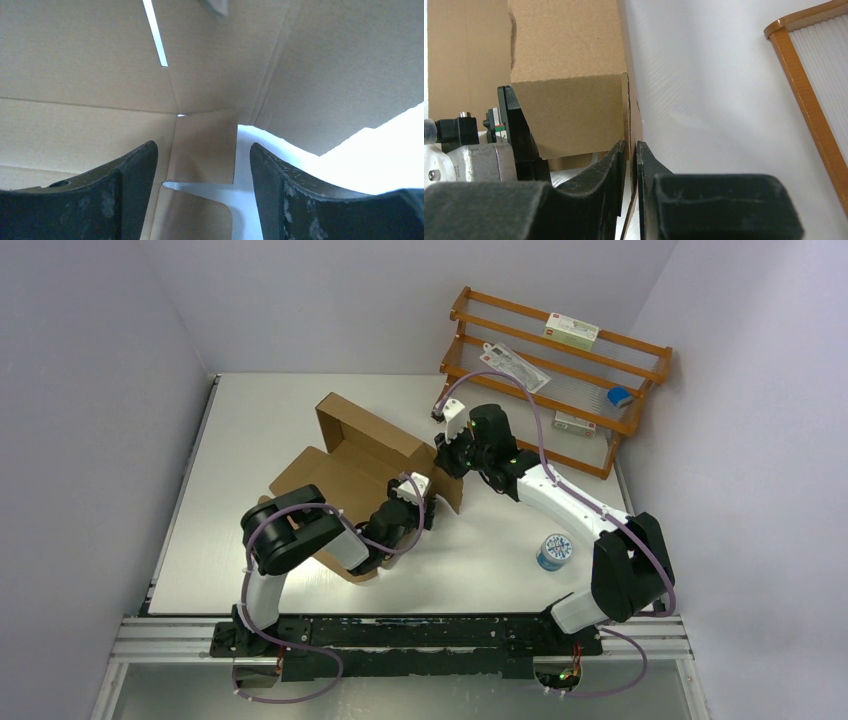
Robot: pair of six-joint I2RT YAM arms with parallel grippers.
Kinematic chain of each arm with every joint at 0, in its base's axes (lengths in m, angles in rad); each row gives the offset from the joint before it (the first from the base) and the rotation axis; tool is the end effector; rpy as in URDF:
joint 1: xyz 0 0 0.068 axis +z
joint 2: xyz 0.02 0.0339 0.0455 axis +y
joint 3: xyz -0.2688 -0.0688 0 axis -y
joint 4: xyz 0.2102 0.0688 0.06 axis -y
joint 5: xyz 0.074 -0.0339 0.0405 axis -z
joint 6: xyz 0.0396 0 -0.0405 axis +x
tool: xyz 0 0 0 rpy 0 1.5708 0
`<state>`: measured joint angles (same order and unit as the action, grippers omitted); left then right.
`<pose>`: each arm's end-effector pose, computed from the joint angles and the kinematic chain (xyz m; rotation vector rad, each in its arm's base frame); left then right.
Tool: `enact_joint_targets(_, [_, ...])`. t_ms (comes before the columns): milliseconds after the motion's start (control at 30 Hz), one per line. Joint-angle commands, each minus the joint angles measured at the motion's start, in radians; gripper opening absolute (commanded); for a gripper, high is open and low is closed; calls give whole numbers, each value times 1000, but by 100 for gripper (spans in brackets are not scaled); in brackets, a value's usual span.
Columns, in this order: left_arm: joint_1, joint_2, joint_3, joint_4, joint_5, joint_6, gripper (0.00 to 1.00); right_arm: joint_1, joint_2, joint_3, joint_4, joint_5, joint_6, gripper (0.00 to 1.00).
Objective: Fold the paper box
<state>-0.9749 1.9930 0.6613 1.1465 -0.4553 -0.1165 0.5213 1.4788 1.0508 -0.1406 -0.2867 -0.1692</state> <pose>0.2086 -0.2765 0.1485 0.4156 1.7039 -0.4009 0.2596 0.1620 0.2882 -0.8876 1.9656 0.5118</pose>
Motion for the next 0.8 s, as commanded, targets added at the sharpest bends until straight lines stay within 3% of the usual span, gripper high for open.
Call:
enact_joint_targets(0, [-4, 11, -12, 30, 61, 6, 74, 4, -19, -5, 6, -18, -10, 18])
enact_joint_targets(133, [-4, 28, 8, -18, 5, -15, 76, 5, -19, -7, 3, -25, -9, 18])
enact_joint_targets(433, [20, -12, 18, -84, -89, -109, 66, 7, -28, -14, 4, -23, -15, 18])
enact_joint_targets(533, [35, -56, -20, -37, -66, -149, 63, 10, -22, -17, 2, -18, -19, 18])
enact_joint_targets(633, [70, -77, 1, -125, -28, -220, 61, 16, -10, -8, -10, -1, -27, 17])
enact_joint_targets(767, [146, -86, -28, -108, 79, -360, 56, 24, -9, 0, -25, 24, -34, 17])
